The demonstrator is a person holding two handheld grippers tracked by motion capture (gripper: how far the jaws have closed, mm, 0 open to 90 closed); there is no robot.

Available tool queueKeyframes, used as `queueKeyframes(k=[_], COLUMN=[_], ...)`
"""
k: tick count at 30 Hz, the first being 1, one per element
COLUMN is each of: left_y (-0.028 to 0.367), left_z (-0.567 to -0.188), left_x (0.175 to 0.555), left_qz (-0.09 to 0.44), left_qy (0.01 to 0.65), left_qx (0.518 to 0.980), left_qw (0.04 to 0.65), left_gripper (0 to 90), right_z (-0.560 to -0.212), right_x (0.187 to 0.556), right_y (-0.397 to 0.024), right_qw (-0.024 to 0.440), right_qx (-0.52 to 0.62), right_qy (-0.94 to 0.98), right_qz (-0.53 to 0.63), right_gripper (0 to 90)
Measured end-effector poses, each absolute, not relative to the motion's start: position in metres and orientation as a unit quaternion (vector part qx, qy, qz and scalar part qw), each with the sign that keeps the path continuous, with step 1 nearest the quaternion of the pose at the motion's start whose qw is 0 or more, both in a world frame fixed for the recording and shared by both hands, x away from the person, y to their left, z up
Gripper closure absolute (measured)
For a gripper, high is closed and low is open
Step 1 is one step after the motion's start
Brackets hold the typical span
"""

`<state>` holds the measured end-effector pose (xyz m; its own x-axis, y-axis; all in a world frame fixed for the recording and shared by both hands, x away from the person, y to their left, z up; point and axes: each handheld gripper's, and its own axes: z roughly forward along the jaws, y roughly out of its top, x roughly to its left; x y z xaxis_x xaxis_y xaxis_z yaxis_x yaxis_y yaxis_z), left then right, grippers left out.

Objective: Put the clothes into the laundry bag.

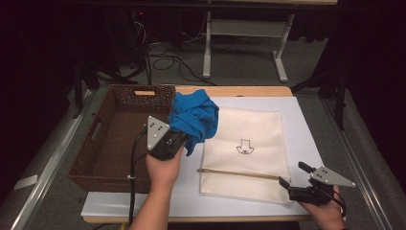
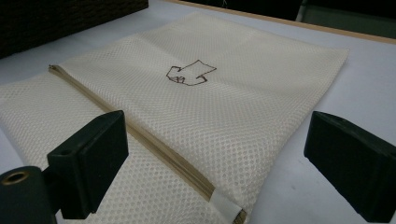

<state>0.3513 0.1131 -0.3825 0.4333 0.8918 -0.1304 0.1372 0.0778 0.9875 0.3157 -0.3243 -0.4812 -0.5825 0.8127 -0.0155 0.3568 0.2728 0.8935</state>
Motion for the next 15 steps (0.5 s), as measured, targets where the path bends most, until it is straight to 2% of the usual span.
queueKeyframes(k=[15], left_y=[0.075], left_z=[-0.39], left_x=[0.342], left_qz=[0.287], left_qy=[0.395], left_qx=[0.619], left_qw=[0.616], left_gripper=[74.6], right_z=[-0.481], right_x=[0.315], right_y=[-0.324], right_qw=[0.247], right_qx=[0.377], right_qy=[0.76], right_qz=[0.468], right_gripper=[10.0])
